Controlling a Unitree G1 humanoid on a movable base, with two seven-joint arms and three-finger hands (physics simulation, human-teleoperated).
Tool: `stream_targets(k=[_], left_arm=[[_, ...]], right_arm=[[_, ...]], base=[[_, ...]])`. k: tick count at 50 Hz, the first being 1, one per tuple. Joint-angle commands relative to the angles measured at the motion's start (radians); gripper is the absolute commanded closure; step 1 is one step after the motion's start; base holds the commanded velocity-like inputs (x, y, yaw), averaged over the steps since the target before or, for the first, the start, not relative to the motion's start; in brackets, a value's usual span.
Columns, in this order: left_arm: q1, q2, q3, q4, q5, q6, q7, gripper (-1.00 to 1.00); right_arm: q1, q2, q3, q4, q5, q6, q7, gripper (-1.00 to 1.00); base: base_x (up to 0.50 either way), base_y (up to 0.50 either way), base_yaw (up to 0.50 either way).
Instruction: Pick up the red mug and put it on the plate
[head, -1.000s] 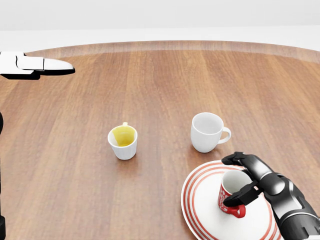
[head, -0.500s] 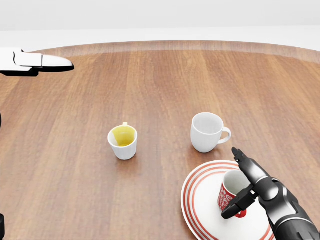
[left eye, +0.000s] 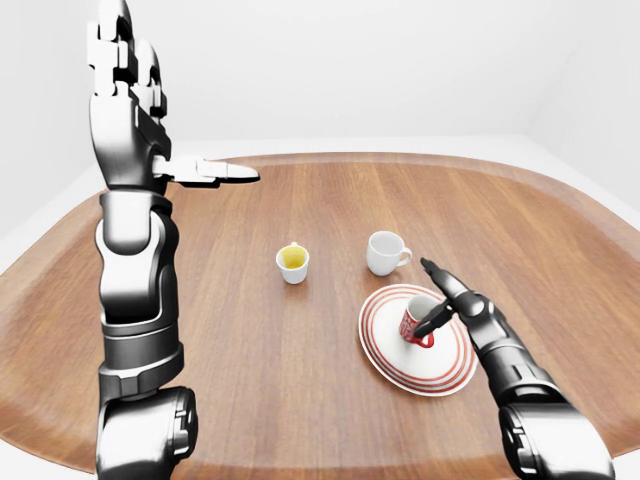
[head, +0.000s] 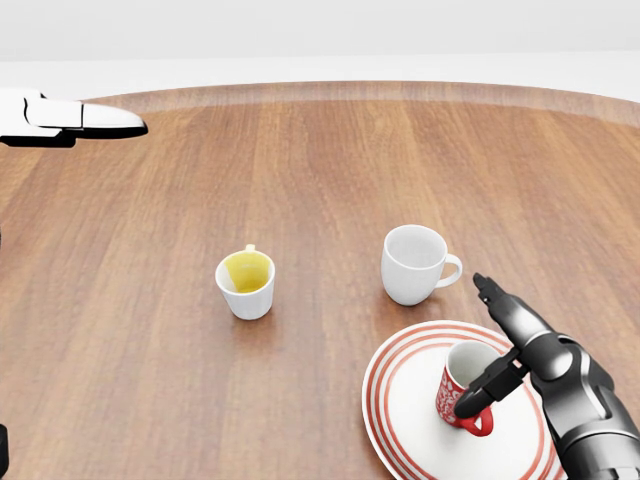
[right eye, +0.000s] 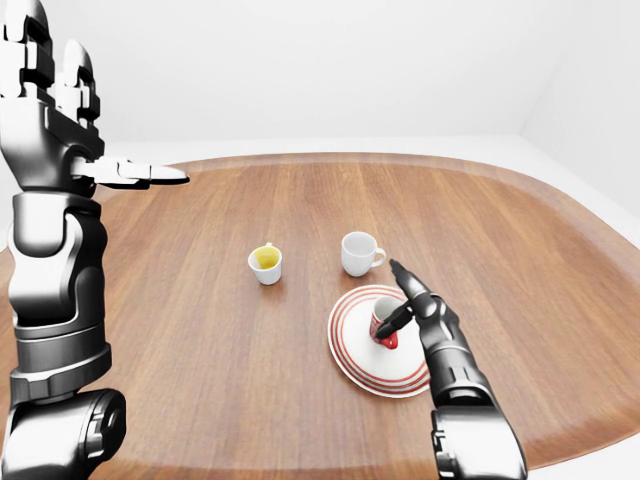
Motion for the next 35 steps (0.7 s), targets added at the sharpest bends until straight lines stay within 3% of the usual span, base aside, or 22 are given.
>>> stream_targets(k=[1, 35], left_arm=[[-0.006, 0.004, 0.001, -0.008, -0.001, 0.000, -0.001, -1.00], [-0.067, 0.036, 0.006, -0.065, 0.000, 0.000, -0.012, -1.00]], right_arm=[[0.039, -0.015, -0.027, -0.184, -0.022, 0.048, 0.078, -1.00], [0.065, -0.065, -0.103, -0.659, -0.116, 0.048, 0.386, -1.00]], base=[[0.00, 0.00, 0.00], [0.00, 0.00, 0.00]])
